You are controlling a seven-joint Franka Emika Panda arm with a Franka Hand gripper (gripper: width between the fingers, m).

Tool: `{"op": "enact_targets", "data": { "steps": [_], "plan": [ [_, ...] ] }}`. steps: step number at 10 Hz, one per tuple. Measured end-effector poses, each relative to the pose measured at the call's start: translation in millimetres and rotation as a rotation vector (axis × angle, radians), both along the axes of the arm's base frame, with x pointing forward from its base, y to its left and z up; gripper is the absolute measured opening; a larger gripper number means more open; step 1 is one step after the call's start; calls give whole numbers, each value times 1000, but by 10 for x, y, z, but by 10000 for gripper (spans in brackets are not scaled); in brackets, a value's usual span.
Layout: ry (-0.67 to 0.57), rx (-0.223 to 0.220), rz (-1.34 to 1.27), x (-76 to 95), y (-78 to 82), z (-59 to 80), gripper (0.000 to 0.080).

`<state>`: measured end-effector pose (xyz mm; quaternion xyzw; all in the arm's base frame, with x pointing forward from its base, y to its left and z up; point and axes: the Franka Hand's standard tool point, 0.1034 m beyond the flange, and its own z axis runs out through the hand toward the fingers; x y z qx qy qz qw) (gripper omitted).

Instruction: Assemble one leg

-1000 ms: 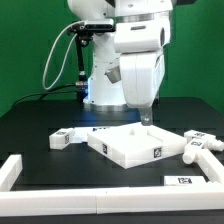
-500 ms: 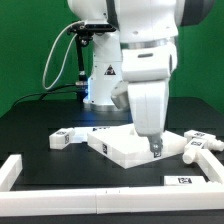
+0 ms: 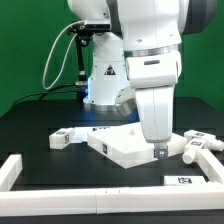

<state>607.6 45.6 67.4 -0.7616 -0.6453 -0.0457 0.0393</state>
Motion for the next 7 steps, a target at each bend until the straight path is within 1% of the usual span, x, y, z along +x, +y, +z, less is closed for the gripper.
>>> {"op": "enact_targets", "data": {
  "steps": [1,3,5,7],
  "plan": [
    [-33,1,31,38,-39,-78,650],
    [-74,11,37,94,62,-180,650],
    [-74,15,36,84,97,-252,650],
    [-57,19,32,39,116,-362,650]
  ]
}}
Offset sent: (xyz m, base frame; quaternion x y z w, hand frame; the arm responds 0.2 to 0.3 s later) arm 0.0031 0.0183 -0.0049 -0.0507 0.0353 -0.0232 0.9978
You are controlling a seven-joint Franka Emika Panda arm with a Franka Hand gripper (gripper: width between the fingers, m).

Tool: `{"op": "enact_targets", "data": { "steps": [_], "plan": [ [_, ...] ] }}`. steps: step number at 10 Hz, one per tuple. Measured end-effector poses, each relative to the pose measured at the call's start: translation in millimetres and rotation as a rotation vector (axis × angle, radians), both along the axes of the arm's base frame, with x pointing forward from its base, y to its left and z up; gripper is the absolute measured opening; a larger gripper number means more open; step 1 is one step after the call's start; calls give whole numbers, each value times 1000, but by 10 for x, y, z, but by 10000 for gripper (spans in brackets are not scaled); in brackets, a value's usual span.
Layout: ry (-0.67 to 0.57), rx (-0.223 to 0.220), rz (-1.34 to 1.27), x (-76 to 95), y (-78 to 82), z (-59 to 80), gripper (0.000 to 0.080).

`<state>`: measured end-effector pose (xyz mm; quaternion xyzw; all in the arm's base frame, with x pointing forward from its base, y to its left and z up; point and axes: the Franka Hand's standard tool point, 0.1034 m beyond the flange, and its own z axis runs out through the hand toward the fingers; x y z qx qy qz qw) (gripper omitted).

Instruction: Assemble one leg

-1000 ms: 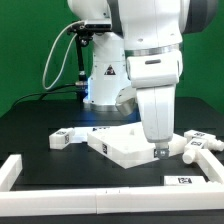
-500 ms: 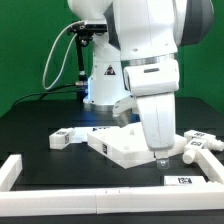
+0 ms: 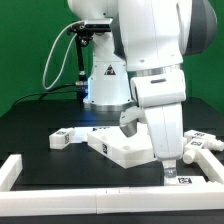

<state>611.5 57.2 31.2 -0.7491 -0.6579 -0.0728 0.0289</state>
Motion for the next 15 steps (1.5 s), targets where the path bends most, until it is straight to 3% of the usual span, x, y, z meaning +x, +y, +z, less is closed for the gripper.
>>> {"op": "enact_targets", "data": {
  "steps": [7,10,12,15],
  "plan": [
    [-44,4,-35,-11,59,-44,650],
    [-57,0,-54,-155,41,-50,650],
    [-42,3,-111,-204,28,-20,650],
    [-24,4,-151,-129,-7,84,650]
  ]
}}
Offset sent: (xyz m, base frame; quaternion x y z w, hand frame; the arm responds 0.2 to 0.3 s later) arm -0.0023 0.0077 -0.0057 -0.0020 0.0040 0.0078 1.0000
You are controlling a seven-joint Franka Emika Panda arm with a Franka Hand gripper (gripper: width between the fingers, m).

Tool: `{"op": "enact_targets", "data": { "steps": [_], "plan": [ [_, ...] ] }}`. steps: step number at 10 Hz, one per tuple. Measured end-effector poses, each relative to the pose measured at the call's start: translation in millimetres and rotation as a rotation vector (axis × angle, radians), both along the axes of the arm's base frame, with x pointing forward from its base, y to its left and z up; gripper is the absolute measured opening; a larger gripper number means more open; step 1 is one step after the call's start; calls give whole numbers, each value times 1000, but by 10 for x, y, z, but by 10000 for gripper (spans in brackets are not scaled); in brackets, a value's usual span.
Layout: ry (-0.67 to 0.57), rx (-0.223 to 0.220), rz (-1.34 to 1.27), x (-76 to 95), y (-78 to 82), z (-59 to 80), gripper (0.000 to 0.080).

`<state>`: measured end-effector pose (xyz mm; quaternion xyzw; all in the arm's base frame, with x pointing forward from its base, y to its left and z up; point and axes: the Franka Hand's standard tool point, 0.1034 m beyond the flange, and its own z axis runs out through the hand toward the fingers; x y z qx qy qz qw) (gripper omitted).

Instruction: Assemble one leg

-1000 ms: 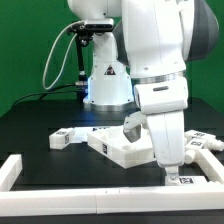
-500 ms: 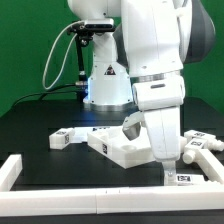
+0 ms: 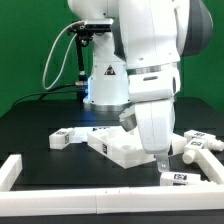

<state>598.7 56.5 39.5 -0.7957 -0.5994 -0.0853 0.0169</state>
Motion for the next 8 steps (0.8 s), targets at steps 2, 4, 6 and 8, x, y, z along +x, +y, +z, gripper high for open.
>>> {"op": "enact_targets", "data": {
  "steps": [2,4,6,8],
  "plan": [
    [3,0,-1,-4,-2,-10,650],
    [16,7,-23,22,13,-76,650],
    [12,8,-28,28,-4,-118,650],
    [3,9,-31,55,-3,-117,650]
  ]
}}
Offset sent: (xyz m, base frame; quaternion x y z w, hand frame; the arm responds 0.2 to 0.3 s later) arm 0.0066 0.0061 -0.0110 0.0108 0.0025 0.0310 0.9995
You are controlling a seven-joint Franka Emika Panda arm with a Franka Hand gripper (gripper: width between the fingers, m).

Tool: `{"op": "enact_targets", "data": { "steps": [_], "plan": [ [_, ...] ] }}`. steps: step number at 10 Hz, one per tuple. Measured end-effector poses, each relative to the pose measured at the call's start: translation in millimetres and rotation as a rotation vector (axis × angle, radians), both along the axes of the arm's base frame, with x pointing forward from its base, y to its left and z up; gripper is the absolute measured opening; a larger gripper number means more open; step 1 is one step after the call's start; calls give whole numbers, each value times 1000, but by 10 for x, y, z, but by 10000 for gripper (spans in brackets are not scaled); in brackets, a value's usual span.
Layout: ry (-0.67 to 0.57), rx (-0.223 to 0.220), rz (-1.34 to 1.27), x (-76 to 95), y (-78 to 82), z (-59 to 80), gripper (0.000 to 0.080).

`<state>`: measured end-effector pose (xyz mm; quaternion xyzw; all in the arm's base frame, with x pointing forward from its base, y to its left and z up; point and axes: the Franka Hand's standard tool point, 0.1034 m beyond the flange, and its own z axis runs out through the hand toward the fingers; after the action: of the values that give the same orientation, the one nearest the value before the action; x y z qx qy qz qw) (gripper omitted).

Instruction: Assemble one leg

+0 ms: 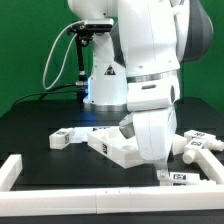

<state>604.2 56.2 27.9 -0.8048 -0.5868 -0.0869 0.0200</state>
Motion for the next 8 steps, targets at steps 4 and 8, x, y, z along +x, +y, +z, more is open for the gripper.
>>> {"op": "enact_targets", "data": {
  "steps": [4,8],
  "plan": [
    [4,3,-12,68,22,73,650],
    [11,5,-22,89,-45,27,650]
  ]
}}
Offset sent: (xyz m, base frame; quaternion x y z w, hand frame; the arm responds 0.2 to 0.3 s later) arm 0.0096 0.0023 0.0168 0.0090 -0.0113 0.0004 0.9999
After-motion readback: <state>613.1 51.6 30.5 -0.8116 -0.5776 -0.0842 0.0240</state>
